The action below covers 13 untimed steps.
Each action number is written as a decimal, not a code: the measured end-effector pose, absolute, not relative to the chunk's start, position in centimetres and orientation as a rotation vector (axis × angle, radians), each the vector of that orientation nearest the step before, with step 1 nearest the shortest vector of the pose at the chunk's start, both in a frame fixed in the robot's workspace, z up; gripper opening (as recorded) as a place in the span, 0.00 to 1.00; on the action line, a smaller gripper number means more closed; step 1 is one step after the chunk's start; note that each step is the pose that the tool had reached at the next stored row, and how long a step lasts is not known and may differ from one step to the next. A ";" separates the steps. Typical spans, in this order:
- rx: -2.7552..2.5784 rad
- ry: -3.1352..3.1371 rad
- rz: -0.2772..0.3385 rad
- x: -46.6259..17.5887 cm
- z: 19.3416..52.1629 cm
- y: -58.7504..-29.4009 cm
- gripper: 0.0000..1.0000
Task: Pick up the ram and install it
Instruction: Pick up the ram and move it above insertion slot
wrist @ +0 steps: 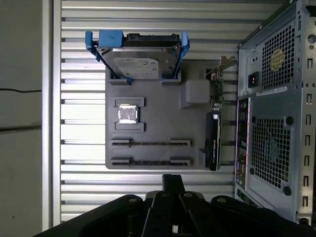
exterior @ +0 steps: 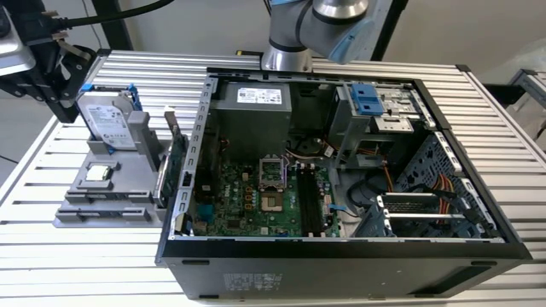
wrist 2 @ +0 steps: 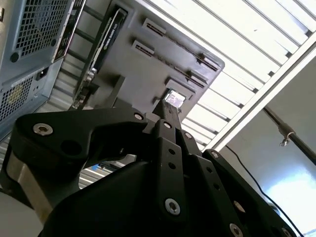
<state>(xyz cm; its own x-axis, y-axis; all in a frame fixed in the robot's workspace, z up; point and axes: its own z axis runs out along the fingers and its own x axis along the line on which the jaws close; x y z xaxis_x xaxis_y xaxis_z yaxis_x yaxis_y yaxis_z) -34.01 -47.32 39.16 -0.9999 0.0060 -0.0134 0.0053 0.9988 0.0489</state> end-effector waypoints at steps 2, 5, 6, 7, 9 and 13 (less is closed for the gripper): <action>0.008 3.127 0.077 -34.0 39.2 -47.3 0.00; 0.003 3.127 0.076 -34.0 39.2 -47.3 0.00; 0.001 3.127 0.076 -34.0 39.2 -47.3 0.00; 0.000 3.127 0.076 -34.0 39.2 -47.3 0.00; -0.001 3.127 0.077 -34.0 39.2 -47.3 0.00; -0.054 3.128 0.077 -34.0 39.2 -47.3 0.00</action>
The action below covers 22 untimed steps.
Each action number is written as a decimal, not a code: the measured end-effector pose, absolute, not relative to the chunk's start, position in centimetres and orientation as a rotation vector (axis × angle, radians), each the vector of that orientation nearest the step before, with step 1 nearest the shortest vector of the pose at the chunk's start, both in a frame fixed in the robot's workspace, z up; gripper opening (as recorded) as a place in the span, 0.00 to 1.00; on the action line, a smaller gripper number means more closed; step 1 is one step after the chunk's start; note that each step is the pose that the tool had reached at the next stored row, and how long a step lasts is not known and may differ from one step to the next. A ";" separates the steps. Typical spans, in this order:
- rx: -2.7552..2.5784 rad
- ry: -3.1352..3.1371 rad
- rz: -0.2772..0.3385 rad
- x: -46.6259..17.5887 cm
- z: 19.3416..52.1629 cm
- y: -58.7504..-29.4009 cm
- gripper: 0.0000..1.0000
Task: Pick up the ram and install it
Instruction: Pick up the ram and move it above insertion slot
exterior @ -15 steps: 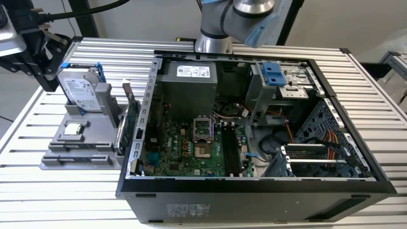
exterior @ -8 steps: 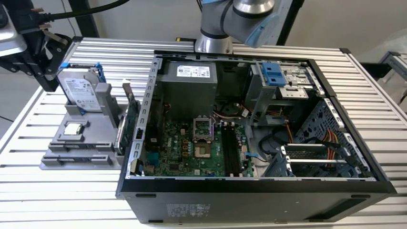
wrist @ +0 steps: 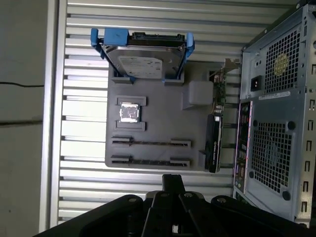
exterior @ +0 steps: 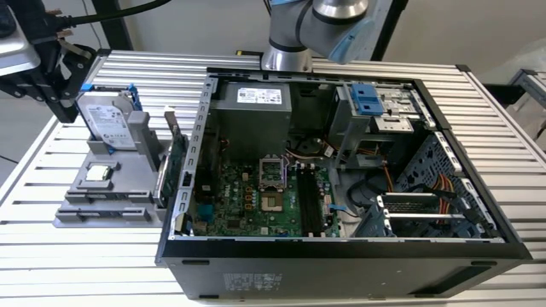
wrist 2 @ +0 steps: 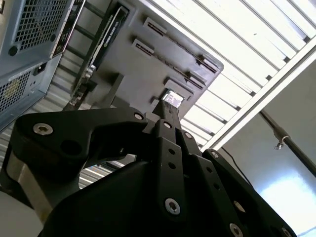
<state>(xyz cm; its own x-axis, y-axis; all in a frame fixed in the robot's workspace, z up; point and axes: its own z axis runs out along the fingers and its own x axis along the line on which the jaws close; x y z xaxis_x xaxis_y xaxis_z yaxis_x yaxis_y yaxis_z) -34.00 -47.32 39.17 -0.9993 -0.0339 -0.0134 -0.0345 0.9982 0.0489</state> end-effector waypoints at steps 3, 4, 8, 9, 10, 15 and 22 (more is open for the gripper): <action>-0.055 3.128 0.077 -34.0 39.2 -47.3 0.00; -0.082 3.127 0.077 -34.0 39.2 -47.3 0.00; -0.103 3.127 0.075 -34.0 39.2 -47.3 0.00; -0.103 3.127 0.075 -34.0 39.2 -47.3 0.00; -0.103 3.127 0.075 -34.0 39.2 -47.3 0.00; -0.103 3.127 0.074 -34.0 39.2 -47.3 0.00; -0.005 3.128 0.074 -34.0 39.1 -47.3 0.00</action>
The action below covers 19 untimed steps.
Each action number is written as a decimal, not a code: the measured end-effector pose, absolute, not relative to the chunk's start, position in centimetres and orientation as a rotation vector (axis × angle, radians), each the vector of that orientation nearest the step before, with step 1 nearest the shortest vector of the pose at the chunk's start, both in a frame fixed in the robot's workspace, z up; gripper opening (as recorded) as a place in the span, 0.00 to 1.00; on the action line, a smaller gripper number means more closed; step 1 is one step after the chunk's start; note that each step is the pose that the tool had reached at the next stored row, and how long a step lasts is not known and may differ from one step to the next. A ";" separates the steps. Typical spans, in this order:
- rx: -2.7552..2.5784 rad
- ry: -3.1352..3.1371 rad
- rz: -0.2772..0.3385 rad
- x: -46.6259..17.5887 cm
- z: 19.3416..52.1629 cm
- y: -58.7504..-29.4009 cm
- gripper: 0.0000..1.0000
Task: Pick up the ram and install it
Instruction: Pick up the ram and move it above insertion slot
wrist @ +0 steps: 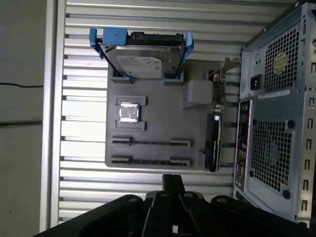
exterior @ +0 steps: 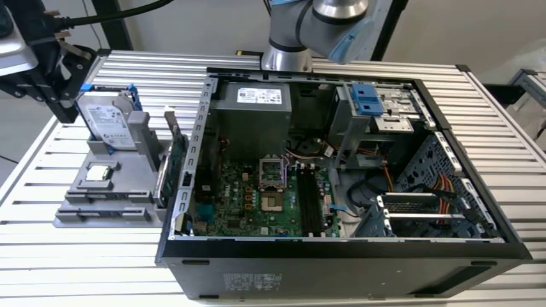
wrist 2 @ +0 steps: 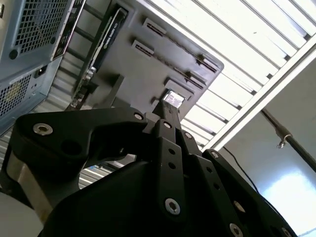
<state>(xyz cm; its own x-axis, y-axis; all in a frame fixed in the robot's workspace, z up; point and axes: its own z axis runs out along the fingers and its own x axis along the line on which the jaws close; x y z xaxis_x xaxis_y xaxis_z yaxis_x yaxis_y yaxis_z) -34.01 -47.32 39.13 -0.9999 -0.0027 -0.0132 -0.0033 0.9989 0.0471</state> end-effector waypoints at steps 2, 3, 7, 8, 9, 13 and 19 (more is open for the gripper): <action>0.033 3.127 0.074 -34.0 39.1 -47.3 0.00; 0.051 3.126 0.073 -34.0 39.1 -47.3 0.00; 0.120 3.123 0.073 -34.0 39.1 -47.3 0.00; 0.137 3.122 0.073 -34.0 39.1 -47.3 0.00; 0.147 3.122 0.073 -34.0 39.1 -47.3 0.00; 0.152 3.121 0.073 -34.0 39.1 -47.3 0.00; 0.159 3.121 0.073 -34.0 39.1 -47.3 0.00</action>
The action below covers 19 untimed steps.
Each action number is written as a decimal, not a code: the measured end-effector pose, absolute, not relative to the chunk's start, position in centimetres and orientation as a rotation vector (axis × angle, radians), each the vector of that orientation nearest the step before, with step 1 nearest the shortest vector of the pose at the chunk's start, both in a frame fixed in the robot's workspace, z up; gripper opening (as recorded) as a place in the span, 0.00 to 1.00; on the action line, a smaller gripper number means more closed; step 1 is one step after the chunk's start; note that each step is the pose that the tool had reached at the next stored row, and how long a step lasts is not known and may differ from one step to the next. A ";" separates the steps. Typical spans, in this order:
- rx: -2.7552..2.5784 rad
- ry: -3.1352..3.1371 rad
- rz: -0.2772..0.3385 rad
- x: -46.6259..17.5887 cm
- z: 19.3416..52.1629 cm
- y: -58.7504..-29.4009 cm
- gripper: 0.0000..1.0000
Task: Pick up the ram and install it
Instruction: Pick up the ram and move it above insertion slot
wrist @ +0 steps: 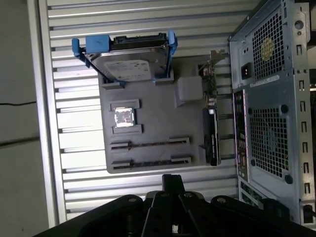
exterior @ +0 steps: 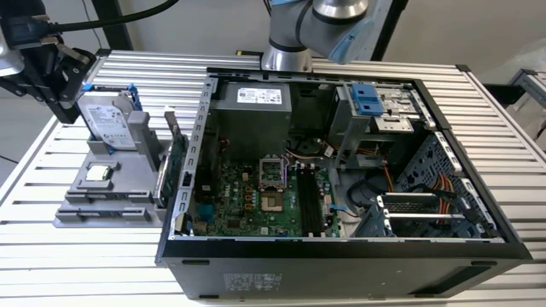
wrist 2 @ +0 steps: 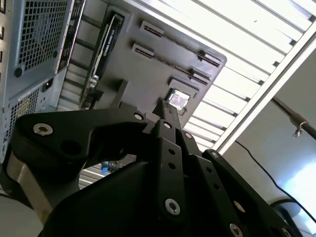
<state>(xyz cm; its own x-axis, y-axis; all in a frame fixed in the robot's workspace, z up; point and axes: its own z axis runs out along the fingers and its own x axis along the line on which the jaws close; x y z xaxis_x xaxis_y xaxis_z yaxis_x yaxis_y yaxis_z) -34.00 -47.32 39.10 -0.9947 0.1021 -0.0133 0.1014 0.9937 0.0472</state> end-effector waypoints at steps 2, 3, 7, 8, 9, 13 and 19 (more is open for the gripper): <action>0.161 3.121 0.073 -34.0 39.1 -47.3 0.00; 0.159 3.121 0.073 -34.0 39.1 -47.3 0.00; 0.105 3.124 0.073 -34.0 39.1 -47.3 0.00; 0.084 3.125 0.073 -34.0 39.1 -47.3 0.00; 0.058 3.126 0.073 -34.0 39.1 -47.3 0.00; -0.043 3.128 0.072 -34.0 39.1 -47.3 0.00; -0.207 3.124 0.071 -34.0 39.1 -47.3 0.00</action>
<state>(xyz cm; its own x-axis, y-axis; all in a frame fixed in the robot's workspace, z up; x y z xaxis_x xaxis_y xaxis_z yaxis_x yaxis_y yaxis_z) -34.04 -47.29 39.11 -0.9912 -0.1315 -0.0133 -0.1320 0.9902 0.0447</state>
